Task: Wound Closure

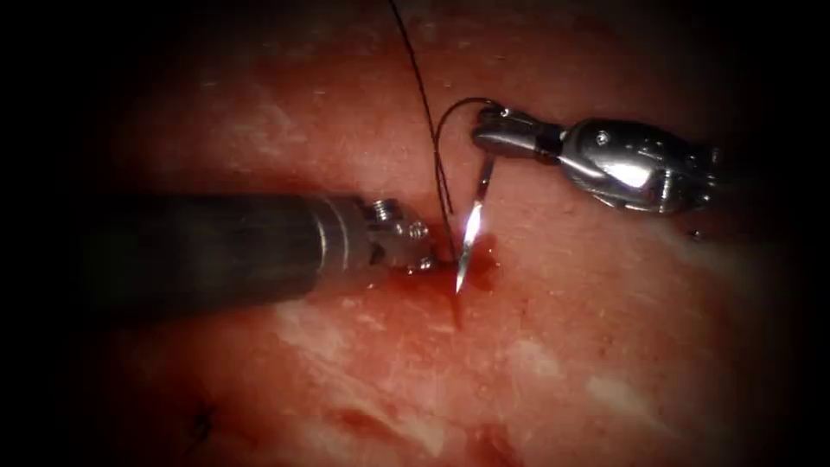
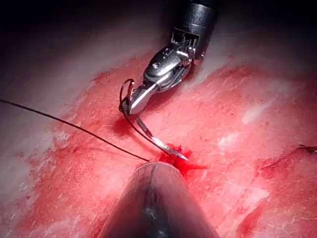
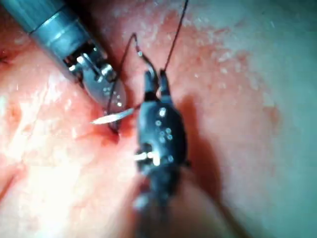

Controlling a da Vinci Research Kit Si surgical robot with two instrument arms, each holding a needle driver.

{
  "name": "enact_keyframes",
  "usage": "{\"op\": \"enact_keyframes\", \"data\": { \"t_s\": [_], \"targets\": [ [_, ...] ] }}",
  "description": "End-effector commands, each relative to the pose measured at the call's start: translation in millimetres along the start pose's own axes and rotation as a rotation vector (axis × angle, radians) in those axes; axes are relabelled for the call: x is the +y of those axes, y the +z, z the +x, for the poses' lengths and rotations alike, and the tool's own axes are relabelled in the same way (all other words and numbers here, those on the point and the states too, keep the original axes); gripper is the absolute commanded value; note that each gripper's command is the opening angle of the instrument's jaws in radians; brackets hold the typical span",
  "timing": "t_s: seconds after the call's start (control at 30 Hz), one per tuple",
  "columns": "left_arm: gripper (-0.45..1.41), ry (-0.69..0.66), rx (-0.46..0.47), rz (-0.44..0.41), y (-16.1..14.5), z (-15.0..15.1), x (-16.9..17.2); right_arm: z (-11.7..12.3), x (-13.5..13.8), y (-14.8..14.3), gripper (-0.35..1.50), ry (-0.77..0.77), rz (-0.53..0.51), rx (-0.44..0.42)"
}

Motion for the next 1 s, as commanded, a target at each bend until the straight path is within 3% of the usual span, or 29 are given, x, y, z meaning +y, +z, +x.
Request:
{"op": "enact_keyframes", "data": {
  "t_s": [0.03,0.4,1.0],
  "targets": [
    [-0.05,0.001,0.000,-0.002,0.9,0.2,0.1,-0.8,-0.4,0.5,-0.35,-0.003,0.000,-0.004],
    [0.15,0.020,-0.001,-0.032,0.5,0.3,2.8,-1.6,-0.1,0.2,-0.35,-0.102,-0.035,-0.039],
    [0.15,0.019,-0.003,-0.054,-0.7,0.1,3.2,-3.7,-3.4,1.6,-0.35,-0.240,0.045,-0.143]
  ]
}}
